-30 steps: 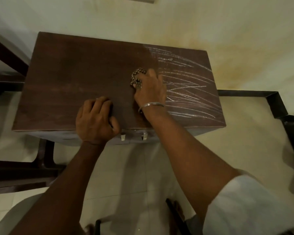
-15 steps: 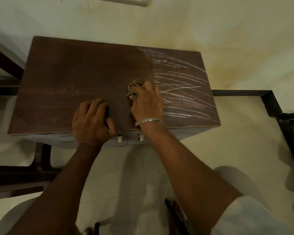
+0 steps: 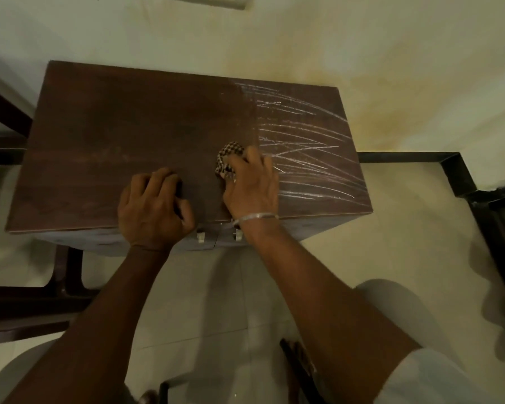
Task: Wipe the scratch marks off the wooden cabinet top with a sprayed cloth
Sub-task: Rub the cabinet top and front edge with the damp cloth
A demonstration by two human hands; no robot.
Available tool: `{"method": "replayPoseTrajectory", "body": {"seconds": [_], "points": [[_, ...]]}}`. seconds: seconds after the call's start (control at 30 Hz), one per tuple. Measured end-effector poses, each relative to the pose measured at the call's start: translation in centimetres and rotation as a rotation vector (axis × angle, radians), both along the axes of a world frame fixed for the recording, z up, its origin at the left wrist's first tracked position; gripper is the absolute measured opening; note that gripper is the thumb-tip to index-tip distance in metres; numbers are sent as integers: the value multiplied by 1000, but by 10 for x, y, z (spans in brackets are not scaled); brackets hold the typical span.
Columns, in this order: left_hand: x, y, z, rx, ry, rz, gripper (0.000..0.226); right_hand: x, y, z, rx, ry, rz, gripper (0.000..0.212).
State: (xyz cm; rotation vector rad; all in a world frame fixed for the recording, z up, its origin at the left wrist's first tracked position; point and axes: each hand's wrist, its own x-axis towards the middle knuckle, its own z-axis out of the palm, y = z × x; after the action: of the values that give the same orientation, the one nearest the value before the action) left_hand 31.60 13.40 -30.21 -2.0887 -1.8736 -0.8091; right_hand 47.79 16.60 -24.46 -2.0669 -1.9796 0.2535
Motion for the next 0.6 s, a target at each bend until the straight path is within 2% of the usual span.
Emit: {"method": "replayPoseTrajectory", "body": {"seconds": [0.13, 0.27, 0.4, 0.6], "points": [[0, 1, -2, -11, -15, 8, 26, 13, -52, -10, 36, 3, 27, 35], [1, 4, 0, -61, -8, 24, 18, 10, -34, -6, 11, -15, -14, 32], [3, 4, 2, -68, 22, -4, 20, 11, -9, 3, -35, -16, -18, 32], [5, 6, 5, -113, 36, -50, 24, 24, -68, -10, -3, 2, -1, 37]]}}
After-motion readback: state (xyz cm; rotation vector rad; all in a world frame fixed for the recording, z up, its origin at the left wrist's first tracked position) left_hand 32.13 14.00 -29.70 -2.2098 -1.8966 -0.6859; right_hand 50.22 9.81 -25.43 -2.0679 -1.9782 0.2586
